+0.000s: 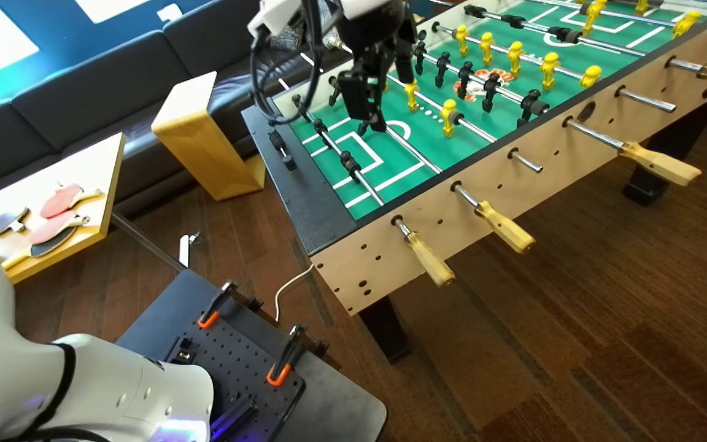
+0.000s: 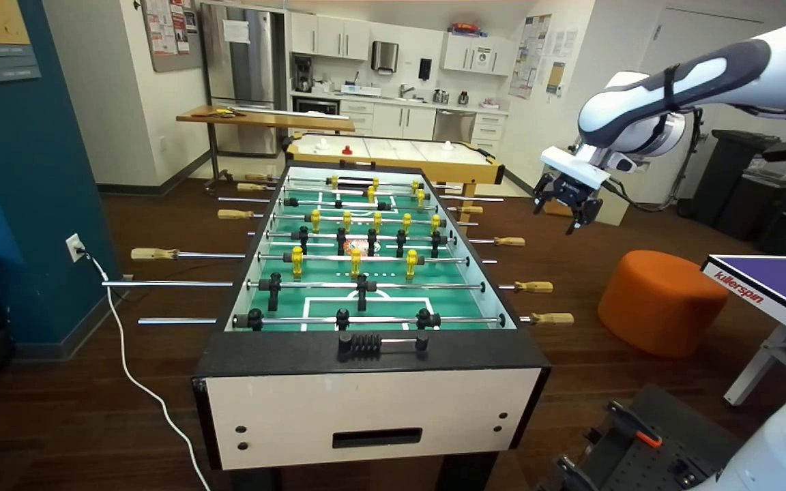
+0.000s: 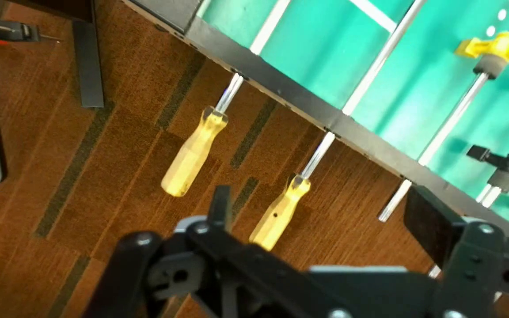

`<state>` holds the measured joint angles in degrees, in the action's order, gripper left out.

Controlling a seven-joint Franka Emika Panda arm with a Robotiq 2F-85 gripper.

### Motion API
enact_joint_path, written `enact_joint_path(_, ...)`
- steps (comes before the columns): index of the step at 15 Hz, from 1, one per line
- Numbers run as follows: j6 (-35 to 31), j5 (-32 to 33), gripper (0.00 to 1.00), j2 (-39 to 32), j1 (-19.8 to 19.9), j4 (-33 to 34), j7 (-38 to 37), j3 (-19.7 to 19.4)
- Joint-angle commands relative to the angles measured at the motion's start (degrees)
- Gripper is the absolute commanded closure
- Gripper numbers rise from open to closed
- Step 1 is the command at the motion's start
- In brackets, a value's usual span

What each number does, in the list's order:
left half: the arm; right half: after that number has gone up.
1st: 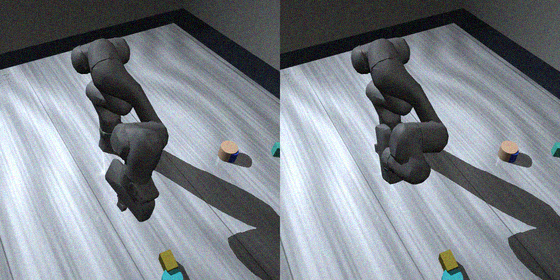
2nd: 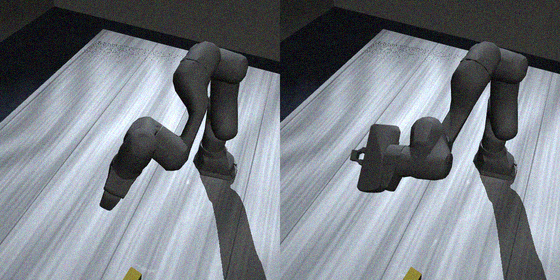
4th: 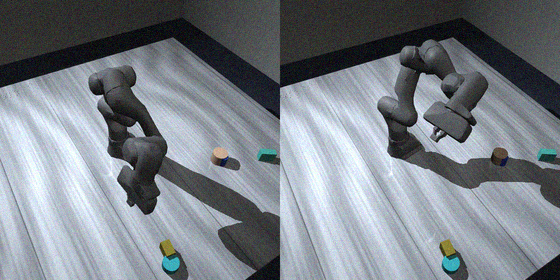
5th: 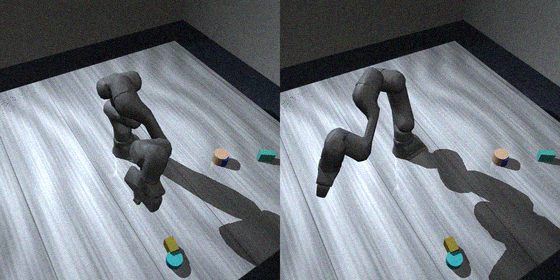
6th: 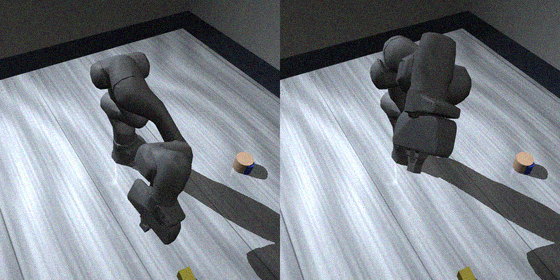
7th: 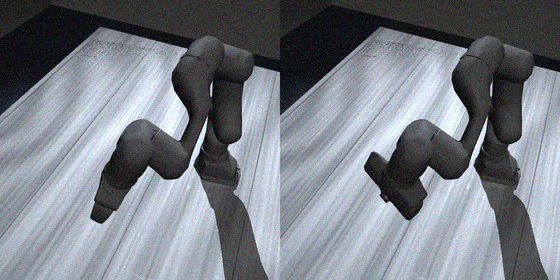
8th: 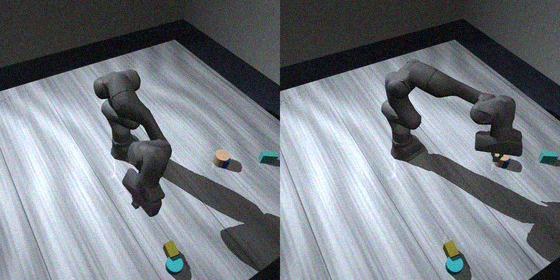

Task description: Pull the second rod on the Foosball table

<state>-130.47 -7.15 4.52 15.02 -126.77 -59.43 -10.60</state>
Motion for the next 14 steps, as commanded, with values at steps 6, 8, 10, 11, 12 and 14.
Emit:
enact_joint_path(6, -17.7, -6.4, 0.0, -16.0, -0.3, 3.5, -16.5, -4.6)
enact_joint_path(8, -19.5, -7.8, 0.0, -18.6, -0.4, 4.0, -16.9, -4.4)
enact_joint_path(10, -19.9, -6.7, 0.0, -19.1, -1.0, 3.3, -15.7, -4.4)
enact_joint_path(11, -19.0, -6.6, 0.0, -18.5, -0.7, 2.8, -15.0, -4.8)
enact_joint_path(12, -19.0, -6.6, 0.0, -19.1, -0.9, 2.8, -15.0, -4.8)
enact_joint_path(14, -19.0, -6.6, 0.0, -19.2, -0.9, 2.8, -15.0, -4.9)
